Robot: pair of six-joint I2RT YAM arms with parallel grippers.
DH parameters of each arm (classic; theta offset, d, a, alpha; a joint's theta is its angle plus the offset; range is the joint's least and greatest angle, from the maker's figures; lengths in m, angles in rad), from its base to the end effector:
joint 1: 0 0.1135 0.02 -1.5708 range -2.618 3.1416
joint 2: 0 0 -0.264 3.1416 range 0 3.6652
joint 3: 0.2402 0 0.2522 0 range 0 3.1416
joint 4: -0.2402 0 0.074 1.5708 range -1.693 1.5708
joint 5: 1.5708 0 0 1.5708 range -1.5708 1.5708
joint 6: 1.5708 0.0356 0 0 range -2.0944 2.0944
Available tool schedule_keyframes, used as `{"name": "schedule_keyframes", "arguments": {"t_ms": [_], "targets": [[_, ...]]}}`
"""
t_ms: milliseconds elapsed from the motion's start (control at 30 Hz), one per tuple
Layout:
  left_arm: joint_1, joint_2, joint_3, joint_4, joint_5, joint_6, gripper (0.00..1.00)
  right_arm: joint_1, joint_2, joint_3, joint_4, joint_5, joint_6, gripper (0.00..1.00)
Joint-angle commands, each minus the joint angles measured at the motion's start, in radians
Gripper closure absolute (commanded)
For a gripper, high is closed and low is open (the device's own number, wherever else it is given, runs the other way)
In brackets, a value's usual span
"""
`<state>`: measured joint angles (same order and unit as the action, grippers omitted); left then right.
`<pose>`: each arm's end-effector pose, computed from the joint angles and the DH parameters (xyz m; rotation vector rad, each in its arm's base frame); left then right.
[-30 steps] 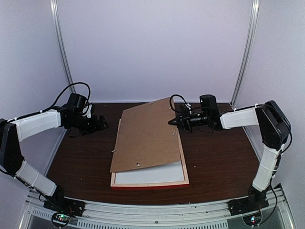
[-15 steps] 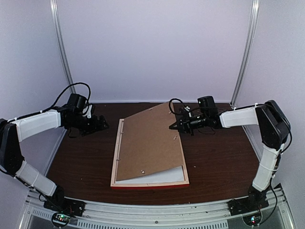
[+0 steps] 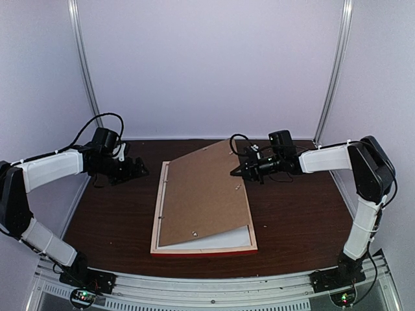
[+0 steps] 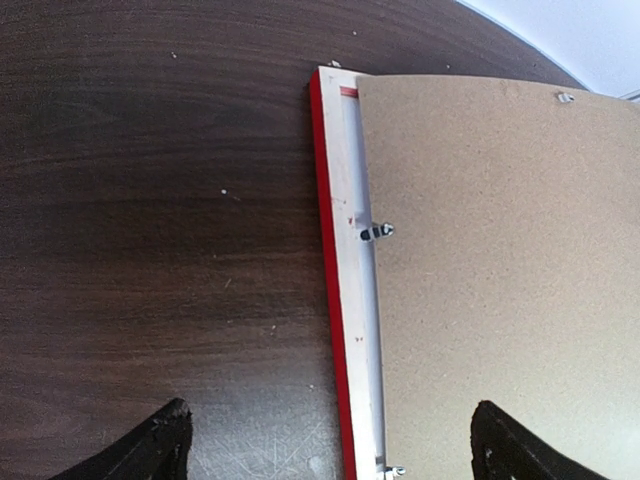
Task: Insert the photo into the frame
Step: Place the backboard on the frame body.
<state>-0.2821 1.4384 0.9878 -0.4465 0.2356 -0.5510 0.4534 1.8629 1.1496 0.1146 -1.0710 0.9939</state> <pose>0.2854 -0.0914 0.2376 -0.2366 2.5361 -0.6360 0.3421 0.2014 0.2001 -0.0838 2.4984 1.8951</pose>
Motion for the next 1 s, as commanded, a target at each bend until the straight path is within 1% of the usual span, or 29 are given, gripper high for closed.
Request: {"name": "schedule_keyframes", "arguments": {"t_ms": [0, 200, 600, 800, 967], "targets": [[0.006, 0.015, -0.012, 0.026, 0.017, 0.008, 0.02, 0.005, -0.019, 0.023, 0.118, -0.048, 0.041, 1.00], [0.006, 0.020, -0.017, 0.031, 0.020, 0.005, 0.02, 0.005, -0.021, 0.007, 0.177, -0.056, 0.086, 1.00], [0.006, 0.030, -0.015, 0.034, 0.030, 0.000, 0.02, 0.009, -0.015, -0.013, 0.186, -0.062, 0.091, 1.00], [0.006, 0.030, -0.014, 0.035, 0.033, -0.001, 0.02, 0.013, -0.007, -0.012, 0.169, -0.068, 0.074, 1.00], [0.006, 0.030, -0.016, 0.035, 0.033, -0.001, 0.03, 0.014, -0.002, 0.001, 0.108, -0.067, 0.022, 1.00]]}}
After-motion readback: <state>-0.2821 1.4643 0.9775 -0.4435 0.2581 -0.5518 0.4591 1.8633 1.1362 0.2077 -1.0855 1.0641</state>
